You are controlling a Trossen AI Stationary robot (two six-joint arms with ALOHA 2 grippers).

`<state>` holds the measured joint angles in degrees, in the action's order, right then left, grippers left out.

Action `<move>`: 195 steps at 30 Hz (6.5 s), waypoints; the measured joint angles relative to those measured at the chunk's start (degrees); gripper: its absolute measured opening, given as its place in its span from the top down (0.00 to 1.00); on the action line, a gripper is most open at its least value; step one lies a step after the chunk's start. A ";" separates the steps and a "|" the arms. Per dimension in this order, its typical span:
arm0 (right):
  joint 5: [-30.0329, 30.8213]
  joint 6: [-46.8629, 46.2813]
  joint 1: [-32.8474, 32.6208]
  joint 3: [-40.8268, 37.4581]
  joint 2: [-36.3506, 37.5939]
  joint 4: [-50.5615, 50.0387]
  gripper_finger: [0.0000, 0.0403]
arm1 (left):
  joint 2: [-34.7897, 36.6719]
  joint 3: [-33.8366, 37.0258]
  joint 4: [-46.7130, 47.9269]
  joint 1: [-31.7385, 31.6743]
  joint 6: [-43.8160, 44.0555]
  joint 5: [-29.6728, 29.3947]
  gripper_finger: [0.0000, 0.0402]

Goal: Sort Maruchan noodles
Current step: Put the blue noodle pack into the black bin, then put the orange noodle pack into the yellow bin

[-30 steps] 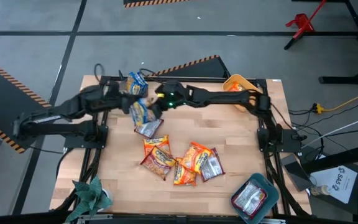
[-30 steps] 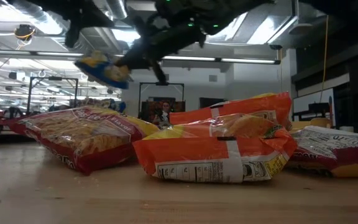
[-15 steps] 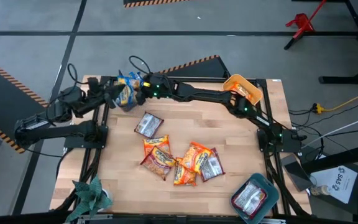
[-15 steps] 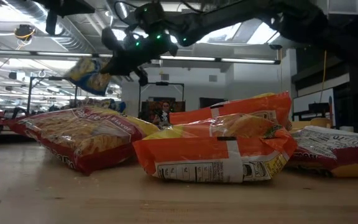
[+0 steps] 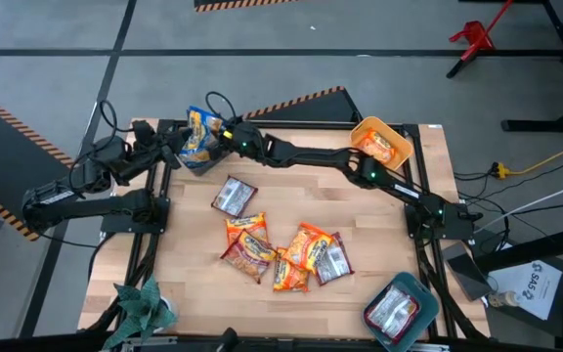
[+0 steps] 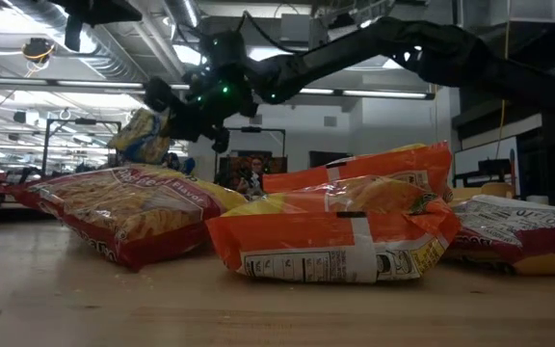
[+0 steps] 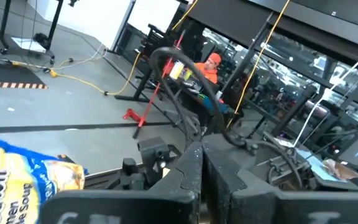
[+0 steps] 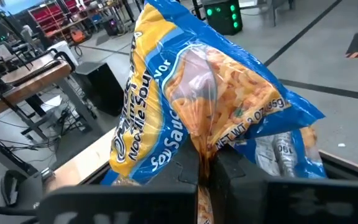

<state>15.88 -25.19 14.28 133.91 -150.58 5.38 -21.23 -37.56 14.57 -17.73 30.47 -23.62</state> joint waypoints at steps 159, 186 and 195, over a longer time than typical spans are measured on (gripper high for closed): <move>-2.94 18.80 9.09 -17.81 49.34 -90.43 0.68 | -39.95 -12.87 0.78 -2.18 -11.78 26.58 0.75; -5.42 22.10 -35.59 -81.51 71.57 -31.36 0.68 | -65.87 -12.78 -22.37 13.39 -17.11 42.86 0.75; -1.06 30.10 -42.49 -81.42 69.62 -30.09 0.68 | -73.59 -12.80 -33.43 15.52 -13.89 45.56 0.75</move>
<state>14.82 4.91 -28.21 52.49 -80.96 -24.71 -94.83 -50.36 -18.86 -2.21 16.58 21.94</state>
